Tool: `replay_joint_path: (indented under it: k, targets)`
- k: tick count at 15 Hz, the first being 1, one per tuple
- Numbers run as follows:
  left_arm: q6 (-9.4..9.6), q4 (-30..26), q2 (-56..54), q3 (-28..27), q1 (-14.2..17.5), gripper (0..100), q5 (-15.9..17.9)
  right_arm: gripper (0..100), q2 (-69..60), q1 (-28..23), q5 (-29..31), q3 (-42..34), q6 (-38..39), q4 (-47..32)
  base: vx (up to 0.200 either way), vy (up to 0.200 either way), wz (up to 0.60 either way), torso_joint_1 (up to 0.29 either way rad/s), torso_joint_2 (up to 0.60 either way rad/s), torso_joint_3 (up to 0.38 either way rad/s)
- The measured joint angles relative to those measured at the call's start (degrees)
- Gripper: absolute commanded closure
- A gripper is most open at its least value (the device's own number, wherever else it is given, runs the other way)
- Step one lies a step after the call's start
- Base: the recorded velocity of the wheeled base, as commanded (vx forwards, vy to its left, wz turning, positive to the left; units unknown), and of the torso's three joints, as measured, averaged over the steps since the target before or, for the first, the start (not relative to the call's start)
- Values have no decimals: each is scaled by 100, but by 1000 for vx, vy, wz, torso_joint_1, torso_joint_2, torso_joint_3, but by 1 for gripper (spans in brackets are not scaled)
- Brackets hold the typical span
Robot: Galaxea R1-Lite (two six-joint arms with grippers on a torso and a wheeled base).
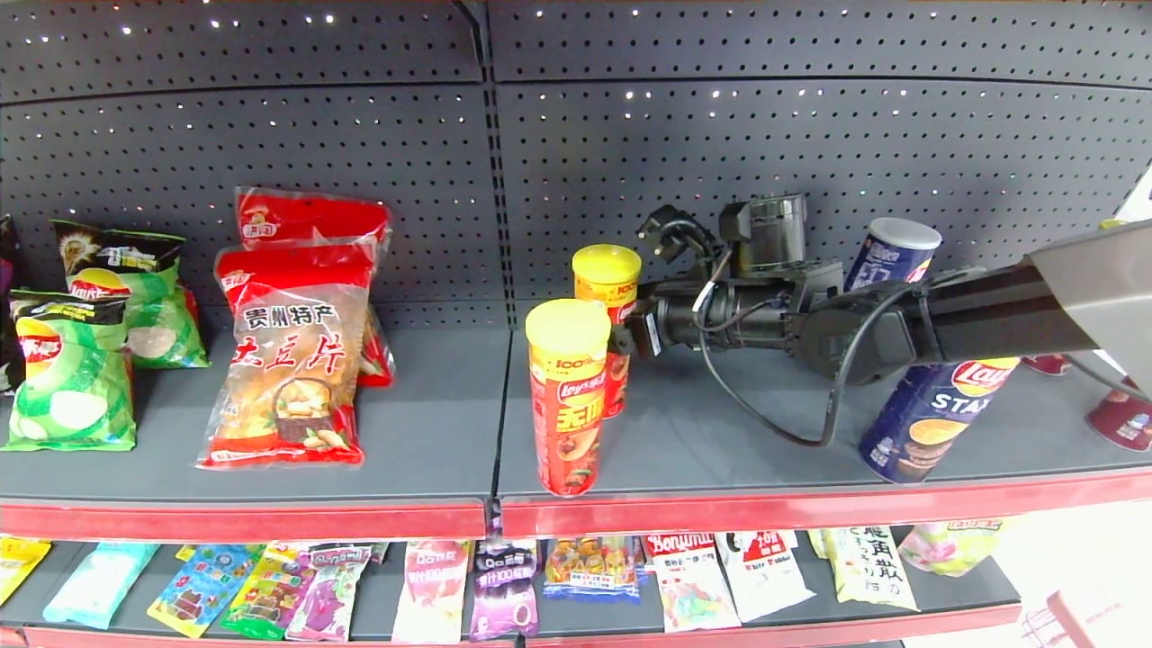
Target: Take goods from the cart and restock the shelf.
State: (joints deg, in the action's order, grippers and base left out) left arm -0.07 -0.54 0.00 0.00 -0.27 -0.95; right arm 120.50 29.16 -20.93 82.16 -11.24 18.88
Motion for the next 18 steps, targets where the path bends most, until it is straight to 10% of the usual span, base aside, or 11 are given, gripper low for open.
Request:
replay_joint_path:
  k: [13, 18]
  targets:
    - [0, 0, 0, 0, 0, 0, 0, 0, -1290, -450, 163, -1827, 38, 71, 0, 0, 0, 0, 0, 0]
    - [0, 0, 0, 0, 0, 0, -5, 0, -1880, -478, -1033, -2996, -17, 928, 0, 0, 0, 0, 0, 0]
